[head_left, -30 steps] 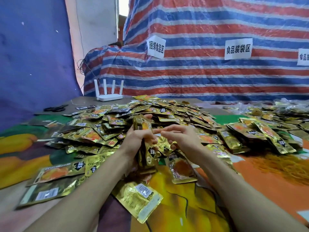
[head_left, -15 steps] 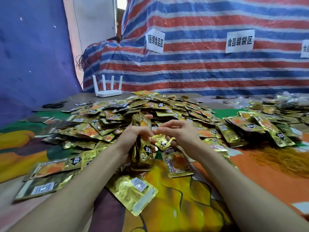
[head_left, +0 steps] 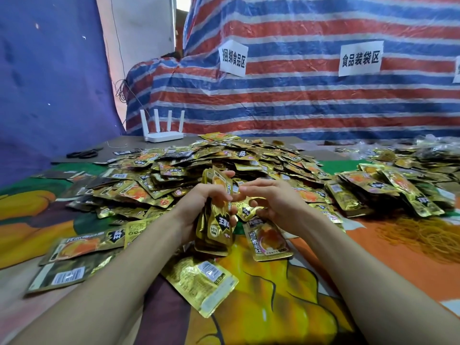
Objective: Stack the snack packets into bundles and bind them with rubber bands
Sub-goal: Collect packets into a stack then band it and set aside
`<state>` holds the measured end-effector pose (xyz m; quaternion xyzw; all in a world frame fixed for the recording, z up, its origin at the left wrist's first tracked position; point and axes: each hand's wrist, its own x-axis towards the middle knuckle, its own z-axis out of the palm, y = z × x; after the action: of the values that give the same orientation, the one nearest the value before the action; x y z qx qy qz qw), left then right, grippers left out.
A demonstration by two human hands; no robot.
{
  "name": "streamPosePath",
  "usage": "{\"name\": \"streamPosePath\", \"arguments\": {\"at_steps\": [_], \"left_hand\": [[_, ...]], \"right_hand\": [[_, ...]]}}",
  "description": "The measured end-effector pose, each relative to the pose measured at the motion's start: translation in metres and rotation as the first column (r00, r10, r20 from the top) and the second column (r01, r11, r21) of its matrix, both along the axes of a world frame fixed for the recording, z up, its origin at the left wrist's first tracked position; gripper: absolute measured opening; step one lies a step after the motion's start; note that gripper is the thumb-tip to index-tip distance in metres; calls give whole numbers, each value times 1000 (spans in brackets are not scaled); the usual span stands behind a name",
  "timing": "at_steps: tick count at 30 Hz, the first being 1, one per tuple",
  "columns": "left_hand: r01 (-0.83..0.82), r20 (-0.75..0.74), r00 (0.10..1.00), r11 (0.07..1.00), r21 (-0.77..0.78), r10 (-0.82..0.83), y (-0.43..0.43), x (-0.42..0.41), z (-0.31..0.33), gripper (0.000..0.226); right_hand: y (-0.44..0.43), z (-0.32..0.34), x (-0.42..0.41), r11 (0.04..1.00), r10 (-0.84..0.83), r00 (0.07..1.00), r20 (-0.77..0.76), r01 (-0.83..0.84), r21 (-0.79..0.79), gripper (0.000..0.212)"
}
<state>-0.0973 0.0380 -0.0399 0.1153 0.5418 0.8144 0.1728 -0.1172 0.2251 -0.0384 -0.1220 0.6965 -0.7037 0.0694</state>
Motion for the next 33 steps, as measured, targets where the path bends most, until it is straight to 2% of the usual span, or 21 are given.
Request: {"name": "streamPosePath", "arguments": {"at_steps": [4, 6, 7, 9, 10, 15, 18, 21, 24, 26, 28, 30, 33], "left_hand": [[4, -11, 1000, 1000, -7, -4, 0, 0, 0, 64], [-4, -12, 1000, 1000, -15, 4, 0, -1, -1, 60], [-17, -13, 1000, 1000, -26, 16, 0, -2, -1, 57], [-42, -12, 999, 999, -33, 41, 0, -3, -1, 55], [-48, -11, 999, 999, -23, 48, -1, -4, -1, 55], [12, 24, 1000, 995, 104, -14, -3, -3, 0, 62], [76, 36, 996, 966, 249, -87, -5, -2, 3, 69], [82, 26, 995, 942, 326, -96, -8, 0, 6, 65], [105, 14, 993, 941, 320, -116, -8, 2, 7, 63], [125, 6, 991, 945, 303, -133, -7, 2, 6, 64], [144, -8, 989, 942, 303, -149, -6, 2, 5, 66], [161, -20, 986, 938, 306, -163, -6, 0, 5, 69], [126, -12, 992, 969, 212, -127, -5, -2, 5, 67]], "right_hand": [[1, -1, -2, 999, -8, 1000, 17, 7, 45, 6], [1, -1, -2, 1000, 4, 999, 47, -5, 22, 4], [0, 0, -2, 1000, 7, 998, 67, -7, 11, 5], [-1, 0, -1, 1000, 1, 996, 93, -4, 31, 21], [-1, 0, -1, 999, -6, 994, 105, 2, 43, 25], [-4, 0, -1, 999, -32, 989, 144, 31, 6, 13], [-1, 4, 2, 987, 73, 985, 156, -49, -152, 12], [6, 10, 5, 913, 209, 968, 140, -142, -382, 5], [8, 11, 7, 815, 313, 947, 72, -228, -533, 14], [8, 11, 7, 732, 302, 953, 25, -215, -647, 17], [8, 12, 5, 653, 290, 957, -10, -205, -729, 29], [8, 12, 2, 691, 283, 959, -32, -227, -686, 45], [1, 9, 2, 868, 211, 976, -44, -208, -451, 57]]}}
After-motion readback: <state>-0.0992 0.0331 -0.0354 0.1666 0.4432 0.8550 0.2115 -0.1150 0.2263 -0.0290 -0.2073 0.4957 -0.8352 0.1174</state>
